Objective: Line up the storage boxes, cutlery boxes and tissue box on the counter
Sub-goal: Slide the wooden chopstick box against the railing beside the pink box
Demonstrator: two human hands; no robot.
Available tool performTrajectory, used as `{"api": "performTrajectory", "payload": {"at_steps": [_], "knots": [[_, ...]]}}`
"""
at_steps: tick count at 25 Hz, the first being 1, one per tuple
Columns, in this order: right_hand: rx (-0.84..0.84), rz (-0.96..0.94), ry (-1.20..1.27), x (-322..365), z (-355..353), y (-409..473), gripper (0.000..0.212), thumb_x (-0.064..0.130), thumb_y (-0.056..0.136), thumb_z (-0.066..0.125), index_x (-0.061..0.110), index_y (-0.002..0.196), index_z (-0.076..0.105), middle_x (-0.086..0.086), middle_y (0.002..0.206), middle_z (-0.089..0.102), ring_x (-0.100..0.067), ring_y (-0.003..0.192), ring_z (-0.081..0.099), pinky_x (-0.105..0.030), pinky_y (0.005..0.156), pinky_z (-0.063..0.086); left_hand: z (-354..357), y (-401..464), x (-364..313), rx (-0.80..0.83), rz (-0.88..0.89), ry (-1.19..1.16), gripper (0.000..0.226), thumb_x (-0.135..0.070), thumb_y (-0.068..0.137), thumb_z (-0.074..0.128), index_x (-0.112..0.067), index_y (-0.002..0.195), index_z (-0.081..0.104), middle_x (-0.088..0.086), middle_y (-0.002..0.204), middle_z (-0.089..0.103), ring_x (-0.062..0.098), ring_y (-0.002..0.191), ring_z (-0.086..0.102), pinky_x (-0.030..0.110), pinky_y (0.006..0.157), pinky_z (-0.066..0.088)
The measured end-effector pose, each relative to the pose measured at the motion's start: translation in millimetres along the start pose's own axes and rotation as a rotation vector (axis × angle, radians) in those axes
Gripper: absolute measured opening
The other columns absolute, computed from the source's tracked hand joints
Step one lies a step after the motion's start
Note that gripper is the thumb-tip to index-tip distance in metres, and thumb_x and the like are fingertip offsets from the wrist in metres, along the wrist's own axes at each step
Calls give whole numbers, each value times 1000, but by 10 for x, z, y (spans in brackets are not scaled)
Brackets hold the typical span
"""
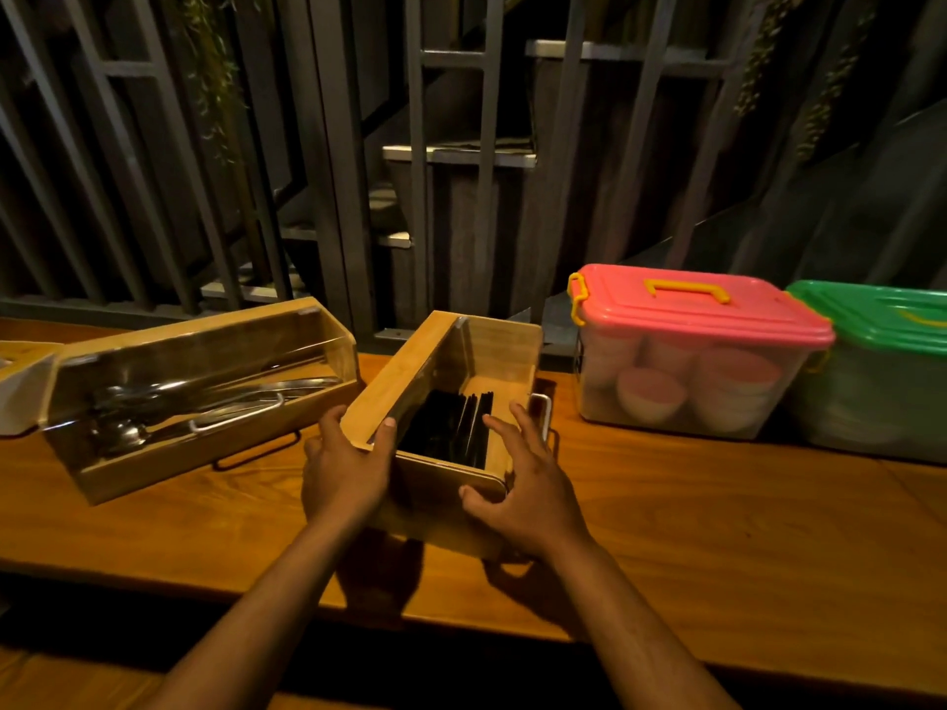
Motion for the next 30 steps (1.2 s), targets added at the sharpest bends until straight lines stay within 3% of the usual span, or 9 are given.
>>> {"api": "performTrajectory", "payload": {"at_steps": [5, 9, 15, 18, 21, 22, 24, 27, 30], "knots": [[-62, 19, -1, -77, -49, 57, 94, 73, 64, 71, 47, 145, 29, 16, 164, 3, -13, 150, 12, -43, 109, 43, 125, -15, -73, 35, 11, 80, 74, -64, 89, 49, -25, 148, 26, 18, 140, 42, 38, 120, 52, 46, 86, 48], [-88, 41, -18, -39, -3, 48, 92, 72, 67, 70, 45, 145, 28, 15, 165, 1, -15, 150, 11, -42, 109, 42, 142, 45, -69, 76, 31, 85, 70, -61, 92, 47, -27, 148, 26, 17, 142, 41, 37, 121, 52, 41, 83, 46], [-63, 107, -171, 265, 265, -15, 94, 79, 77, 51, 43, 153, 9, 7, 165, -11, -27, 152, 3, -45, 111, 34, 77, 605, 83, 263, 112, 47, 72, -63, 91, 44, -34, 152, 21, 20, 153, 31, 41, 128, 47, 54, 102, 44], [-5, 97, -234, 310, 249, 25, 89, 83, 78, 41, 44, 152, 12, 5, 165, -3, -27, 150, 7, -47, 113, 29, 103, 749, 115, 276, 84, 61, 75, -59, 95, 41, -28, 156, 11, 22, 158, 24, 43, 141, 32, 53, 109, 34], [-84, 85, -213, 308, 148, 98, 82, 85, 79, 25, 42, 149, 31, 3, 162, 19, -25, 146, 20, -49, 111, 26, -27, 780, 65, 142, 185, 79, 64, -55, 99, 34, -26, 155, 21, 20, 154, 34, 39, 138, 37, 52, 107, 37], [-121, 77, -233, 304, 113, 128, 83, 85, 77, 22, 41, 147, 36, 3, 160, 26, -25, 144, 23, -49, 110, 27, -158, 824, 82, 24, 250, 154, 58, -49, 101, 34, -26, 153, 26, 19, 152, 38, 38, 137, 38, 53, 107, 38], [-112, 34, -283, 284, 114, 209, 93, 92, 71, 19, 41, 147, 37, 5, 160, 26, -26, 147, 16, -54, 114, 25, -434, 1000, 161, -120, 380, 532, 60, -39, 100, 43, -28, 155, 23, 19, 157, 30, 39, 145, 26, 57, 114, 29], [-24, -3, -268, 256, 236, 285, 107, 99, 60, 23, 42, 150, 28, 9, 164, 16, -27, 151, -2, -61, 117, 19, -713, 1382, 435, -4, 363, 1042, 84, -44, 94, 54, -36, 156, -1, 21, 165, -1, 47, 150, -1, 67, 117, 11], [-62, 18, -204, 242, 283, 284, 100, 91, 64, 34, 39, 150, 28, 8, 163, 16, -25, 152, -6, -59, 116, 24, -788, 1479, 519, 40, 349, 1079, 99, -44, 88, 64, -41, 155, -9, 20, 165, 0, 50, 148, 4, 70, 114, 15]]}}
Point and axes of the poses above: each hand's wrist, its own y-axis towards the middle knuckle, its own z-axis out of the palm, x = y × z, the point moved 6 cm from there along y, towards the middle knuckle
